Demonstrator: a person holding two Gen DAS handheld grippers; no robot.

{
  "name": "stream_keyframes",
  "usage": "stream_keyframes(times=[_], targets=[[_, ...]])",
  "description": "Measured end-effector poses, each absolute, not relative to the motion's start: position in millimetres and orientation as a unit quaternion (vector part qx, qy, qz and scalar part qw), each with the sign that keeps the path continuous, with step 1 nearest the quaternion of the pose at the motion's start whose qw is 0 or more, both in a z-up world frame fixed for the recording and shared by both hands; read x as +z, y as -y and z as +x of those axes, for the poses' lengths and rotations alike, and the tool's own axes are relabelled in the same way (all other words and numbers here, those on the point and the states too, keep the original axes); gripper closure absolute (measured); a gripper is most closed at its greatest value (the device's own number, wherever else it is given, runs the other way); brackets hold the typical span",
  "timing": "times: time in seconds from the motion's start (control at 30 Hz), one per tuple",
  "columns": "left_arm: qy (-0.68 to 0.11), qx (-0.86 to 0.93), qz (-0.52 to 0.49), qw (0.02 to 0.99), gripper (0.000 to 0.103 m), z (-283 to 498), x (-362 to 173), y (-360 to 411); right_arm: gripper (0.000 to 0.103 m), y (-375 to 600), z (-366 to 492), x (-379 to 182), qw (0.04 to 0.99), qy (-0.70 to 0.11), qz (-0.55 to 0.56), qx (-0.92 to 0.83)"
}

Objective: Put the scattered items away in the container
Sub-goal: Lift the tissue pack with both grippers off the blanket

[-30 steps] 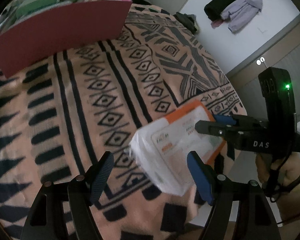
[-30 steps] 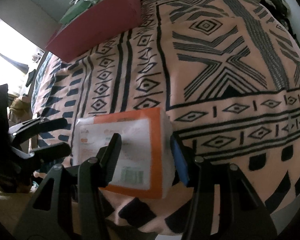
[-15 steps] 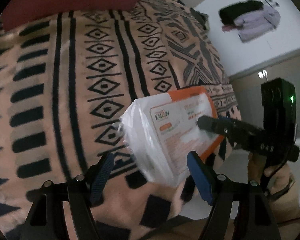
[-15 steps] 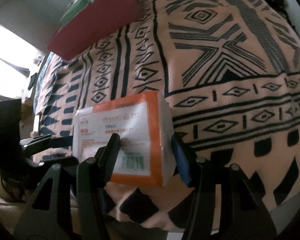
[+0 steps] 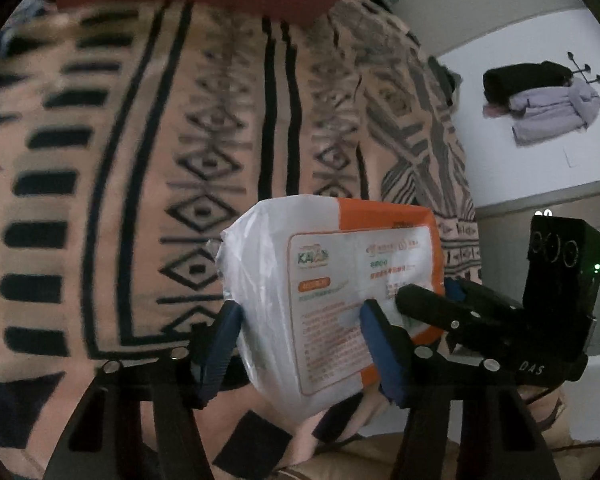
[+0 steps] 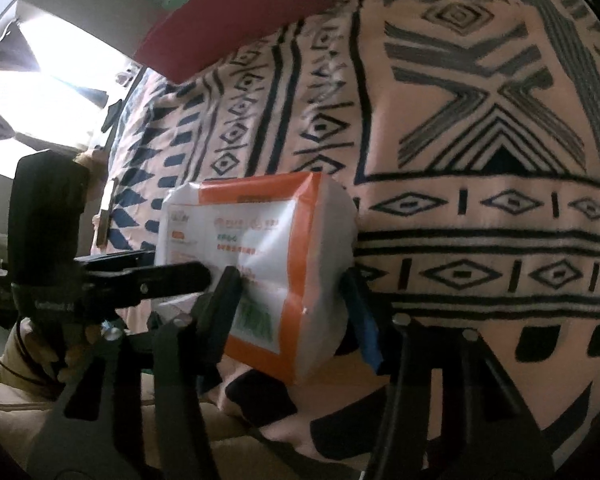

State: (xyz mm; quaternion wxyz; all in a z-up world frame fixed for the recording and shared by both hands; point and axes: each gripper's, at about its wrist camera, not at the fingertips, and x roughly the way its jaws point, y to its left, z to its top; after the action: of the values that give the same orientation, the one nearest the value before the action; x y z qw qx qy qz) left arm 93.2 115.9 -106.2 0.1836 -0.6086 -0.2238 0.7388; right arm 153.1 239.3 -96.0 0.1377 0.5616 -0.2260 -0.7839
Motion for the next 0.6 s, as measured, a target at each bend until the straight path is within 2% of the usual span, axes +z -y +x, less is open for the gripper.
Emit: stream_keyframes(times=[0.17,0.33,0.43,0.6], targets=[[0.208,0.791,-0.554,0.159,0.043,88.2,-75.5,-102.6,0.054,-229.5,139.8,-65.9,0.17,0.179,0.516,-0.82],[0.171,0.847,-0.488,0.12,0.042,79.7,-55.0,-78.7,0.057,-195.8,114.1,-43.4,0.197,0.076,0.46,-0.863],[0.159,0.85,-0.489,0.111,0.042,83.2,-63.6,-72.8,0.057,-176.0,105.2,-50.6,0.213,0.031,0.458,-0.862],[0.152,0.828,-0.52,0.148,0.041,109.3,-78.8,-74.3,0.057,-164.1,126.9,-68.2,0.25,0.0,0.48,-0.841]])
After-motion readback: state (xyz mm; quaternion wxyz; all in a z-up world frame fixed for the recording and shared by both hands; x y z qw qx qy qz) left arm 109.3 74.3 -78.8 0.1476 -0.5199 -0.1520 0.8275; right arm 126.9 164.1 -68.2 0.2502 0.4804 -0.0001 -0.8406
